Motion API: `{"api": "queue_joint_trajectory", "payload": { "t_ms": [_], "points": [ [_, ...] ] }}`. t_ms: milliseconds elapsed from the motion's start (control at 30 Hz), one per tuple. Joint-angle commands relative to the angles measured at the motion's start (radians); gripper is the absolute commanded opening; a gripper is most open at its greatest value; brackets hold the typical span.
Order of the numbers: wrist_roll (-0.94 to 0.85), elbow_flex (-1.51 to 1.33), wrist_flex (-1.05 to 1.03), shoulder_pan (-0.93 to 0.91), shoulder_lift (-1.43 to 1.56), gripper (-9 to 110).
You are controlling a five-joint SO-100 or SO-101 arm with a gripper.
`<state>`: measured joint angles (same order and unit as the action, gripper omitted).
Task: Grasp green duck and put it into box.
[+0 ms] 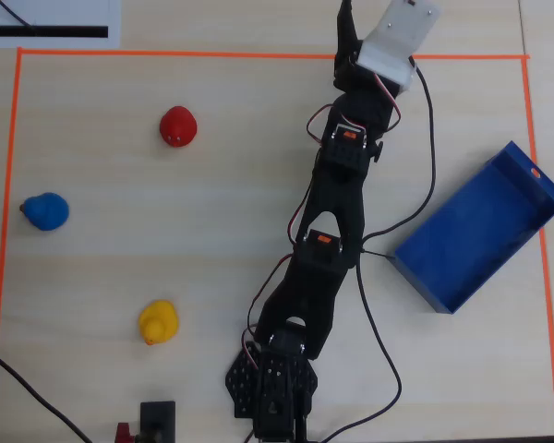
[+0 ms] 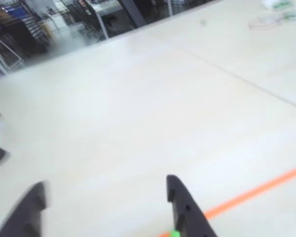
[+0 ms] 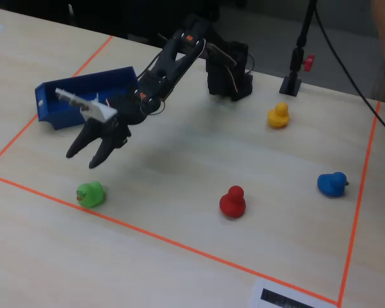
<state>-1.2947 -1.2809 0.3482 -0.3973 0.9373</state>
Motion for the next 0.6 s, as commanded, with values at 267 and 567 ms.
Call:
{"api": "queue_joint_trajectory", "payload": {
  "t_ms": [267, 567],
  "points": [
    [-0.169, 0.138, -0.009, -0.052, -0.176, 47],
    [-0.282, 0.163, 0.028, -0.057, -0.291, 44]
  ]
}}
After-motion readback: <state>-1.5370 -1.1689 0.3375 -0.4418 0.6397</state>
